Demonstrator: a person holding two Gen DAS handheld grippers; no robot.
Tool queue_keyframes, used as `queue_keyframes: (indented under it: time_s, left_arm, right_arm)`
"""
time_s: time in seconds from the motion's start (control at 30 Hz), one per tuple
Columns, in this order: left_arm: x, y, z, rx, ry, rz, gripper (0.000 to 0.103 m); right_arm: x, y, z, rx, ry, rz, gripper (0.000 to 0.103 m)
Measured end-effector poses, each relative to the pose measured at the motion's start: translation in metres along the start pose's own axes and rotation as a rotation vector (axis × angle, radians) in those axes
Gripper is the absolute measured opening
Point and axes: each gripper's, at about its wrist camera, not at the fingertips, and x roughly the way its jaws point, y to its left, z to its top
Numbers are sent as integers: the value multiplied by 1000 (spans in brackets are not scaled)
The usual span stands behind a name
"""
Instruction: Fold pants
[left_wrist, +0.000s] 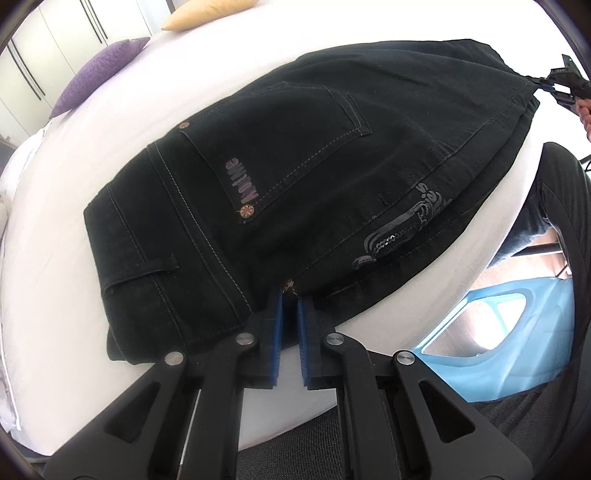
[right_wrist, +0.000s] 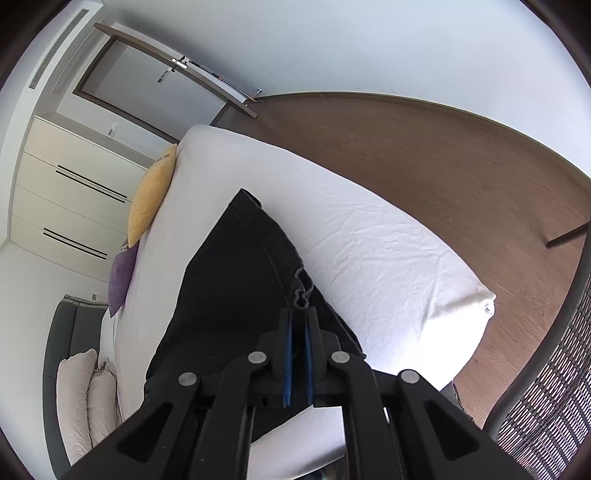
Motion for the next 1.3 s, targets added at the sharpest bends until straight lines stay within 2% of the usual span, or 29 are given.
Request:
queue_keyframes:
  time_s: [0.17,0.33,0.43,0.63,0.73,0.83,0.87,0.97,1.07,1.17,1.27,1.3]
  left_arm:
    - [-10,0,-5,-13,-35,8,6]
    - [-6,1,-14,0,-10,11,6]
    - [-1,-3,-14,23,0,32,6]
    - [5,-11,-13,55,0,69,11]
    - [7,-15,-16,43,-15,82,11]
    - [1,-19,-24,64,-22,106,12]
    - [-1,-24,-27,66,-19,109,12]
    - [-11,-20,-32,24,3,66,13]
    - [-30,-10,-39,-56,-39,62,13]
    - [-48,-4,-28,-158,-114,34,15]
    - [-53,-17,3,-211,-190,-39,30]
    - [-53,-25,17,-215,-220,-70,38]
  right_arm:
    - [-6,-1,-6,6,12,3,7]
    - [17,-26,-18,50,72,-46,7]
    - [17,-29,-20,47,63,-44,6]
    - [18,-21,-15,-11,47,-82,6]
    - [24,-13,-18,-114,24,-129,6]
    - [24,-7,-19,-194,37,-158,6]
    - [22,-8,-17,-192,49,-159,8]
    - [5,-14,-9,-178,24,-243,43]
    - [-16,-18,0,-150,-17,-262,43]
    - [-21,6,3,-181,-30,-182,43]
    - [-1,51,-3,-230,26,21,43]
    - [10,66,-6,-247,56,81,43]
